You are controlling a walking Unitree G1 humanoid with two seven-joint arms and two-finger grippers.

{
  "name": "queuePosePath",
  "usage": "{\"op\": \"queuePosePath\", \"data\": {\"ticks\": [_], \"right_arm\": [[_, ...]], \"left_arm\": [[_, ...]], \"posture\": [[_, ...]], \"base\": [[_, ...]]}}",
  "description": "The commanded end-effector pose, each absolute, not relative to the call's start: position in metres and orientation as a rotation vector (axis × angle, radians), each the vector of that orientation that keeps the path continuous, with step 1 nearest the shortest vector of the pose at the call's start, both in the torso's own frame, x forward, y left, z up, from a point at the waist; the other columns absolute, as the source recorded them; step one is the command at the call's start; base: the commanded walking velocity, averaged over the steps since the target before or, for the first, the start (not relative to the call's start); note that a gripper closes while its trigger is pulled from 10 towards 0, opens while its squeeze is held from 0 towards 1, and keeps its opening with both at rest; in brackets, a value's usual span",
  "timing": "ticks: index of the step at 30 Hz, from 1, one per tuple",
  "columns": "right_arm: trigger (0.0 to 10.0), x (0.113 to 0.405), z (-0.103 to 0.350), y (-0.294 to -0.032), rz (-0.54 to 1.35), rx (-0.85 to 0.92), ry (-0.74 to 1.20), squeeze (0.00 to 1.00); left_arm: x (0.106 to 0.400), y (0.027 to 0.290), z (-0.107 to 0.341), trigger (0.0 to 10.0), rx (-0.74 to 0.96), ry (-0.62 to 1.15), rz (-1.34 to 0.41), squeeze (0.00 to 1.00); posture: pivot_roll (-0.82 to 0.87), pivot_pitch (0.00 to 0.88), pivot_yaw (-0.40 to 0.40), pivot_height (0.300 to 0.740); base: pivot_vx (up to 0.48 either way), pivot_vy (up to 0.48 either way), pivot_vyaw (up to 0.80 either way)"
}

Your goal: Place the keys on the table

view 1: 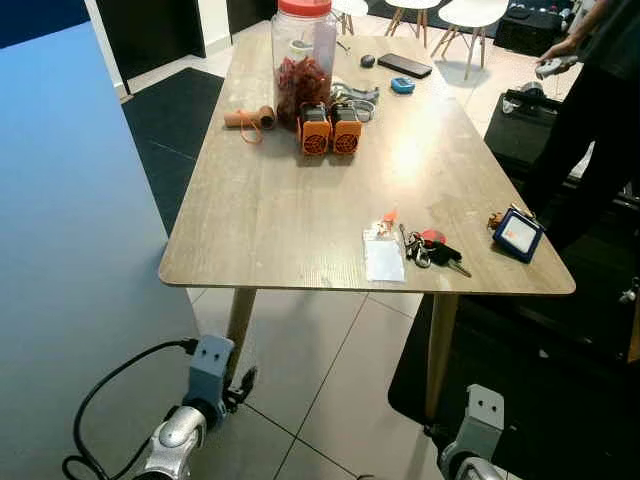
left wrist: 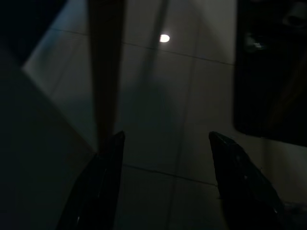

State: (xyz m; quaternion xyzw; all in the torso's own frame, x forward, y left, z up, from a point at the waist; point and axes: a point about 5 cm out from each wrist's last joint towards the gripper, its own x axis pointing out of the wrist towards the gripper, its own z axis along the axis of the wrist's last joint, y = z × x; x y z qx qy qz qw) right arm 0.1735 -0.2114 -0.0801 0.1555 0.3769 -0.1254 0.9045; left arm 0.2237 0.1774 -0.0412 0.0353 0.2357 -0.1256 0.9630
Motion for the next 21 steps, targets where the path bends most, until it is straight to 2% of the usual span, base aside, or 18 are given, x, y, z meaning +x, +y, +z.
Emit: {"op": "queuePosePath", "data": {"ticks": [1,11,21], "right_arm": [[10.0,0.169,-0.082,-0.214,-0.271,0.298,0.792,0.0],[10.0,0.161,-0.088,-0.204,-0.191,0.224,0.886,0.0],[10.0,0.163,-0.088,-0.199,-0.128,0.166,0.877,0.0]], "left_arm": [[0.215,0.182,-0.048,10.0,0.105,0.518,-0.247,0.0],[0.212,0.179,-0.052,10.0,0.082,0.555,-0.225,0.0],[0.216,0.183,-0.051,10.0,0.093,0.555,-0.184,0.0]], "posture": [[0.04,0.048,-0.036,0.74],[0.04,0.05,-0.037,0.74],[0.04,0.041,-0.029,0.74]], "base": [[0.0,0.0,0.0],[0.0,0.0,0.0],[0.0,0.0,0.0]]}}
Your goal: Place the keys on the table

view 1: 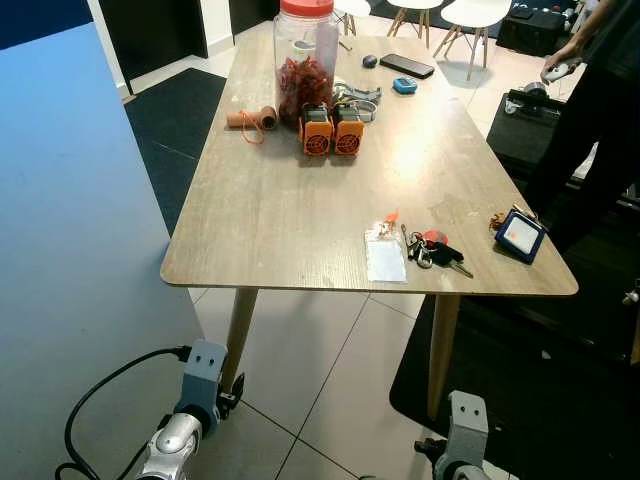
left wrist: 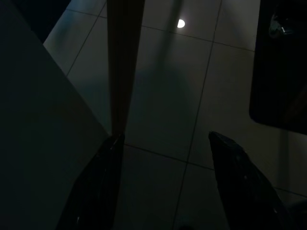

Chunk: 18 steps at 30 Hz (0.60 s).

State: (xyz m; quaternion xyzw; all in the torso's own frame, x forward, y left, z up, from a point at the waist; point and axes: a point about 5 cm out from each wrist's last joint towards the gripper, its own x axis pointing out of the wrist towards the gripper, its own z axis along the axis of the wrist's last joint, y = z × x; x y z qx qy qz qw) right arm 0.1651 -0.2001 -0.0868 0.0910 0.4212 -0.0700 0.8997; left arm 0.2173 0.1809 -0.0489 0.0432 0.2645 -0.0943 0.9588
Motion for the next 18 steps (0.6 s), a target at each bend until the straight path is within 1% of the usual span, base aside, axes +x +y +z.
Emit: {"op": "queuePosePath", "data": {"ticks": [1,4,18], "right_arm": [[10.0,0.1626,-0.0879,-0.1987,-0.128,0.166,0.877,0.0],[10.0,0.1634,-0.0877,-0.197,-0.109,0.155,0.876,0.0],[10.0,0.1672,-0.0869,-0.1891,-0.03,0.113,0.878,0.0]], "left_arm": [[0.2157,0.1831,-0.0507,10.0,0.093,0.555,-0.184,0.0],[0.2158,0.183,-0.0506,10.0,0.094,0.555,-0.184,0.0],[0.2148,0.1815,-0.0516,10.0,0.096,0.559,-0.183,0.0]], "posture": [[0.04,0.041,-0.029,0.74],[0.05,0.036,-0.029,0.74],[0.05,0.013,-0.038,0.74]], "base": [[0.0,0.0,0.0],[0.0,0.0,0.0],[0.0,0.0,0.8]]}}
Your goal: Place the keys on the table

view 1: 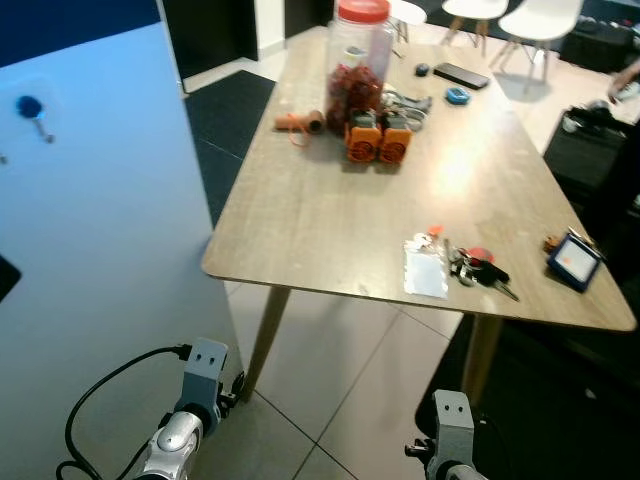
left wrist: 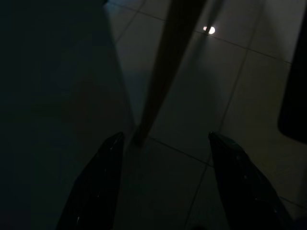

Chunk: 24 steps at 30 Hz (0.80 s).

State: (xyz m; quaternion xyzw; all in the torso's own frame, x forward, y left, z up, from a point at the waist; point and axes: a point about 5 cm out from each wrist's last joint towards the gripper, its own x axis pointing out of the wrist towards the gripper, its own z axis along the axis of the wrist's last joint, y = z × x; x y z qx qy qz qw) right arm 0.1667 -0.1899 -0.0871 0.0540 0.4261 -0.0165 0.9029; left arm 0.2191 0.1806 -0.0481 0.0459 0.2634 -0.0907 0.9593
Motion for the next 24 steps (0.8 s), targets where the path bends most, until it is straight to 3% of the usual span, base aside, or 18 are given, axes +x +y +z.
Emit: {"op": "queuePosePath", "data": {"ticks": [1,24], "right_arm": [[10.0,0.1672,-0.0869,-0.1891,-0.03,0.113,0.878,0.0],[10.0,0.1659,-0.0878,-0.1857,0.007,0.084,0.886,0.0]], "left_arm": [[0.2148,0.1815,-0.0516,10.0,0.096,0.559,-0.183,0.0],[0.2133,0.1836,-0.0522,10.0,0.078,0.561,-0.17,0.0]], "posture": [[0.05,0.013,-0.038,0.74],[0.05,0.017,-0.042,0.74]], "base": [[0.0,0.0,0.8],[0.0,0.0,0.8]]}}
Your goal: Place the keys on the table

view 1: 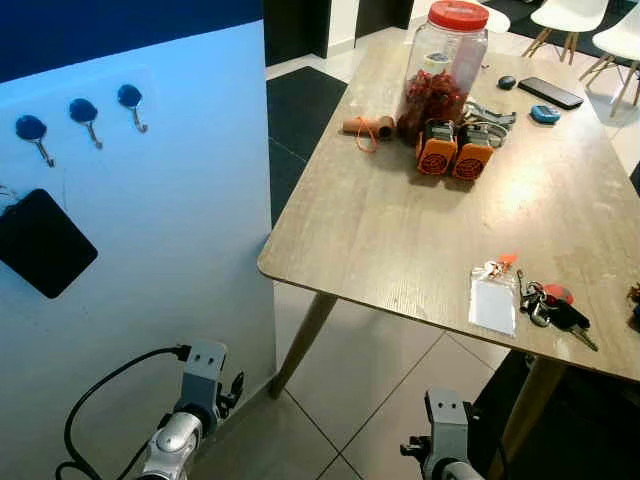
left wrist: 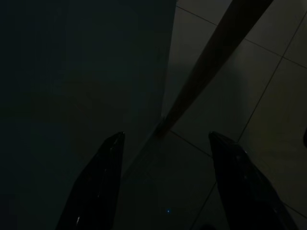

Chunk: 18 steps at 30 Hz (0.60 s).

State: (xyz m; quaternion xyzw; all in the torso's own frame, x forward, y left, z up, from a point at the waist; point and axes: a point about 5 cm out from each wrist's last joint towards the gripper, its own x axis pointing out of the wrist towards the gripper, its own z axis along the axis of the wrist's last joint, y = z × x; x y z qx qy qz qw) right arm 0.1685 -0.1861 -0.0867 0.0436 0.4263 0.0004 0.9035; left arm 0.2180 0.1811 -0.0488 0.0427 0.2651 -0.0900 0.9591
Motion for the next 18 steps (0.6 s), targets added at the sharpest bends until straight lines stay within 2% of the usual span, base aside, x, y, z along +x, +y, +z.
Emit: {"op": "queuePosePath", "data": {"ticks": [1,18], "right_arm": [[10.0,0.1658,-0.0879,-0.1856,0.008,0.083,0.887,0.0],[10.0,0.1674,-0.0873,-0.1852,0.02,0.072,0.886,0.0]], "left_arm": [[0.2131,0.1838,-0.0523,10.0,0.078,0.562,-0.169,0.0],[0.213,0.1846,-0.0521,10.0,0.076,0.559,-0.162,0.0]], "posture": [[0.05,0.017,-0.042,0.74],[0.05,0.02,-0.047,0.74]], "base": [[0.0,0.0,0.8],[0.0,0.0,0.8]]}}
